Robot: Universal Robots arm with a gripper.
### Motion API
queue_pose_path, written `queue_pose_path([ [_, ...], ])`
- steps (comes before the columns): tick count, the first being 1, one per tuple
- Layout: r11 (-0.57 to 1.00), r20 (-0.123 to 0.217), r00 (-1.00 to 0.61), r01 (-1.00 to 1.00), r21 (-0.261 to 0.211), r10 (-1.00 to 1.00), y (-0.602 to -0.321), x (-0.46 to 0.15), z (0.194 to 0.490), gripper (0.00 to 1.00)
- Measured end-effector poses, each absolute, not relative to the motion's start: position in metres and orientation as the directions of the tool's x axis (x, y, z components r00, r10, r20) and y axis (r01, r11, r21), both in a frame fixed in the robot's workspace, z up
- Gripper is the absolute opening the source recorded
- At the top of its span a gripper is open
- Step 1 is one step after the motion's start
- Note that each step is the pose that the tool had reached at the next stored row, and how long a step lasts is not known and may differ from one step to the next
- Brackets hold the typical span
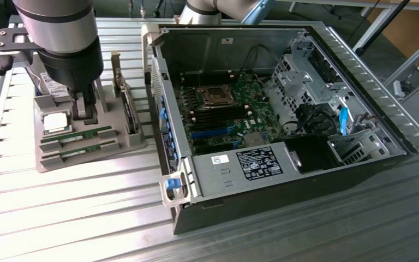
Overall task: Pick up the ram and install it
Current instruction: 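Pick up the ram and move it above insertion slot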
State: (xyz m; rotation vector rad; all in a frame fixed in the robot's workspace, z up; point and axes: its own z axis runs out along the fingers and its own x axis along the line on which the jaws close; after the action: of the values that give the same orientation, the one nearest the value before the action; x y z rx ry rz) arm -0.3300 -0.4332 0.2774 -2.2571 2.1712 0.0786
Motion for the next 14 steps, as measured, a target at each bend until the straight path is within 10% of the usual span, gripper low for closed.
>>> queue_pose_path([
  [14,-0.039,-0.042,0.038,-0.999,0.028,-0.998,-0.4339,-0.3306,0.2709,0.22],
])
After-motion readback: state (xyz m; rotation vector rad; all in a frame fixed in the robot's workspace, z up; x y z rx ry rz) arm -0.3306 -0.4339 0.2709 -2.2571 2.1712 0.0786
